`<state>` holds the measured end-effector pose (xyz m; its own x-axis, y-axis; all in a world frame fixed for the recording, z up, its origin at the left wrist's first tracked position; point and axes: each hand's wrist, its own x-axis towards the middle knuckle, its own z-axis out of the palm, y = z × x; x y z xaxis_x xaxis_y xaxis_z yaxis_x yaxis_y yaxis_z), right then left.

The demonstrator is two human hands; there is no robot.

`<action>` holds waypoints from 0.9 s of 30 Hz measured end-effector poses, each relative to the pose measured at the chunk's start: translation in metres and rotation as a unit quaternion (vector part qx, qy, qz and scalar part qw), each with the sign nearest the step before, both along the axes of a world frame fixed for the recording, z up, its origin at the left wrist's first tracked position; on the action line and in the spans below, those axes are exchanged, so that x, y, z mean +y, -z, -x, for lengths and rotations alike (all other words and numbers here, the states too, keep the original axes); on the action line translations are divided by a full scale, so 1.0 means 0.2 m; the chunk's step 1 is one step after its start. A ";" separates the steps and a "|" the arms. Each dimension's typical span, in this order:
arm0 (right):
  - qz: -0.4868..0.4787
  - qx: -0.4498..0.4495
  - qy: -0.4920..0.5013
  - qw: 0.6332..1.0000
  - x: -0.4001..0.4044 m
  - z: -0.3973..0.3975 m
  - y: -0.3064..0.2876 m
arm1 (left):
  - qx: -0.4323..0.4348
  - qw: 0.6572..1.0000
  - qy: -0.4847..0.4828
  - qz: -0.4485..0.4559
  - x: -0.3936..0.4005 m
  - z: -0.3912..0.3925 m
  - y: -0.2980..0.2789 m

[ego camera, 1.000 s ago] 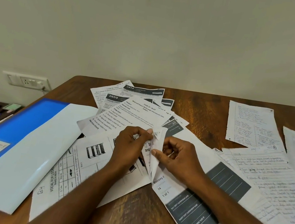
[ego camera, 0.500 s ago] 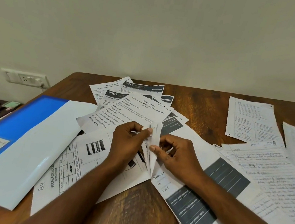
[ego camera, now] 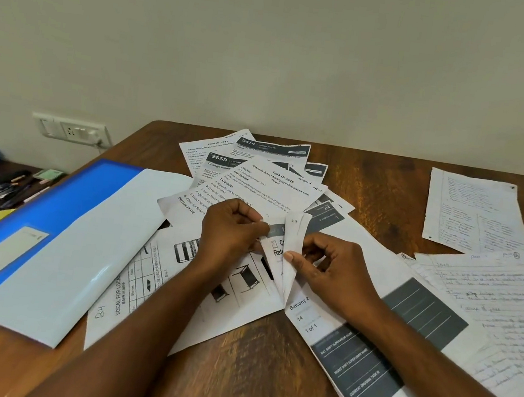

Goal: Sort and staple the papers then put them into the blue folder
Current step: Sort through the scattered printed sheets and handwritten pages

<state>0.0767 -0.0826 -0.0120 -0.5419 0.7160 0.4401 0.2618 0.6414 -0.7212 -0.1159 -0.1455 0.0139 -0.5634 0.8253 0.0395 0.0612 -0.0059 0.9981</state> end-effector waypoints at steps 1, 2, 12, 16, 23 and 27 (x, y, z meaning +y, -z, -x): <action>0.001 -0.001 0.001 1.000 0.00 0.00 0.00 | 0.001 1.000 0.000 0.001 0.00 0.00 -0.01; 0.002 -0.002 0.002 1.000 0.00 0.00 0.00 | 0.003 1.000 0.000 0.003 0.00 0.01 -0.01; 0.019 -0.004 -0.004 1.000 0.00 0.00 -0.01 | 0.162 0.983 -0.023 0.078 -0.02 0.05 -0.01; 0.011 0.001 -0.018 1.000 -0.01 0.00 -0.02 | 0.132 0.987 -0.018 0.088 -0.02 0.06 -0.02; -0.004 0.006 -0.026 1.000 -0.02 0.00 -0.03 | 0.022 0.996 -0.010 0.087 -0.01 0.07 -0.01; -0.018 0.003 -0.031 0.999 -0.02 0.00 -0.04 | 0.050 0.994 -0.003 0.092 0.00 0.07 0.01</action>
<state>0.0762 -0.0873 -0.0049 -0.5824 0.6649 0.4677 0.2170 0.6816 -0.6988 -0.1299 -0.1458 0.0116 -0.5685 0.8208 -0.0556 0.1606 0.1770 0.9710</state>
